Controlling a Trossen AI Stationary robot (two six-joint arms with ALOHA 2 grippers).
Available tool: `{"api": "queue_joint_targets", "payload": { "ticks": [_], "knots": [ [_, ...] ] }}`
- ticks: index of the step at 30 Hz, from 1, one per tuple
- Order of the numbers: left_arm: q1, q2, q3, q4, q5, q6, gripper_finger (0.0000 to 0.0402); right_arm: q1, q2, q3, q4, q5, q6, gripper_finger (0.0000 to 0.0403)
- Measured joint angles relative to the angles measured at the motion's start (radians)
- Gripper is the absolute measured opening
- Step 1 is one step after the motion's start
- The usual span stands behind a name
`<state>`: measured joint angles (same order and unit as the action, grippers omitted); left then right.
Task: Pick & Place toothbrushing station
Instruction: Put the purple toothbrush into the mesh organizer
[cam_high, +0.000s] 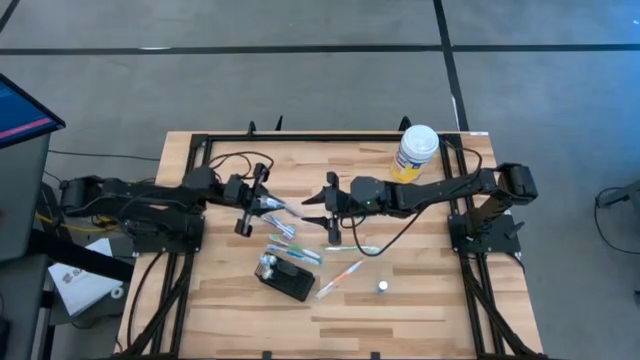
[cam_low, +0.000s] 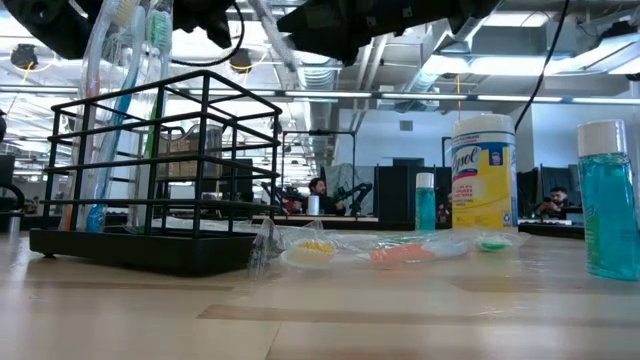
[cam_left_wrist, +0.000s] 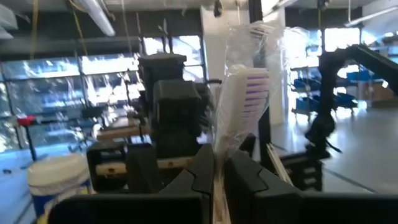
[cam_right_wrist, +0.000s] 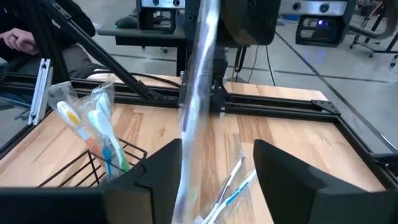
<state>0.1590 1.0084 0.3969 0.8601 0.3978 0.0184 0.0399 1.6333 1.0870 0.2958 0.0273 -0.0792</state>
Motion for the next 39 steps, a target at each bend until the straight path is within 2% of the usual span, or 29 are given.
{"api": "queue_joint_targets", "payload": {
  "ticks": [7,15,22,39],
  "knots": [
    [0.000,-0.135,0.000,-0.303,0.001,0.004,0.0006,0.016,0.000,0.000,0.000,0.000,0.000,0.0201],
    [-0.001,-0.216,0.000,-0.501,0.001,-0.007,0.0006,0.019,0.000,0.000,-0.023,0.000,0.026,0.0191],
    [-0.018,-0.237,0.000,-0.589,0.008,-0.054,0.0006,0.019,0.000,0.000,-0.042,0.000,0.027,0.0184],
    [-0.052,-0.269,0.001,-0.637,0.072,-0.087,0.0007,0.019,-0.001,0.000,-0.056,-0.001,0.027,0.0180]
  ]
}}
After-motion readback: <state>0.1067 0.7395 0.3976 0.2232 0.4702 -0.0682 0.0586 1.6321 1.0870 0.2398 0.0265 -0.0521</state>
